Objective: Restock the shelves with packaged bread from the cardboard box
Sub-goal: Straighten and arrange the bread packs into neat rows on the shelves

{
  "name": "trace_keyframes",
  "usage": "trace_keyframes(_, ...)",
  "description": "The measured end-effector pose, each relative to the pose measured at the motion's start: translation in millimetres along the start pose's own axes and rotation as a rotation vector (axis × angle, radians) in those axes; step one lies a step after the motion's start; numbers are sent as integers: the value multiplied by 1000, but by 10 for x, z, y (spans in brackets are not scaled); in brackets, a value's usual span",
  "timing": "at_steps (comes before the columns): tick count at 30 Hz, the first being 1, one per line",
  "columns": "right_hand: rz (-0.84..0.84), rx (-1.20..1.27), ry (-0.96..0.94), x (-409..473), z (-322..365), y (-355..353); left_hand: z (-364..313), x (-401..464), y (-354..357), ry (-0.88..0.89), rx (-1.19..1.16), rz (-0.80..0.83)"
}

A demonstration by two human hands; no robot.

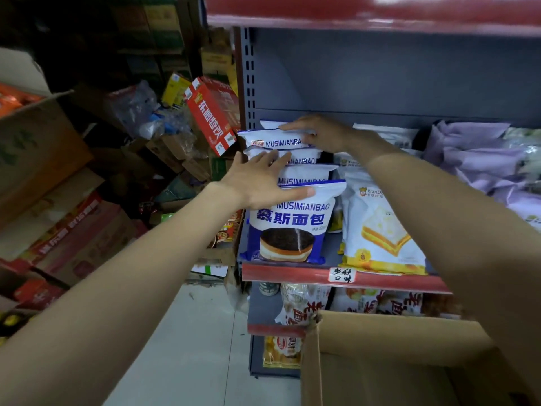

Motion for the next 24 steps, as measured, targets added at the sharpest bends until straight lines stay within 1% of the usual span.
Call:
trace_keyframes(2, 0, 9, 30, -10, -76, 7, -13, -20, -1, 0, 21, -12)
trace_keyframes(5, -62, -20, 62, -53, -164, -59, -33, -21, -29, 9, 71, -19)
trace_keyframes(7, -74, -64, 46, -73, -179, -79, -29, -10, -39, 14, 68, -10)
trace_keyframes(9, -64, -78, 29, -83, -206, -85, -24, -14, -28, 19, 54, -5)
trace_keyframes(11, -40, -81, 54, -91, -251, -114, -22, -7, -9, 25, 39, -1)
trace_keyframes(13, 0, -38, 92, -108, -260, -133, -24, 11, 8, 32, 28, 0)
trace_keyframes(14, -11, 10, 115, -111, -261, -169, -24, 23, 11, 36, 24, -2)
trace_keyframes(17, -193, 144, 220, -98, -363, -379, -26, 46, 19, 43, 18, -6)
trace_keyframes(18, -212, 144, 253, -84, -403, -394, -27, 49, 20, 46, 19, -8)
trace_keyframes(19, -191, 135, 271, -51, -420, -359, -29, 51, 19, 48, 20, -8)
trace_keyframes(22, -53, 128, 311, 55, -415, -142, -28, 55, 26, 51, 15, -6)
trace_keyframes(24, -48, 177, 384, 87, -471, -76, -32, 56, 33, 54, 10, -7)
Point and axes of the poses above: each hand's wrist, its own x-axis towards the middle knuckle, its own y-axis out of the palm, z = x × y, the point moved 10 cm from there along x, towards the middle knuckle, and after that the axes turned 2 degrees about x, right-handed, at the moved point
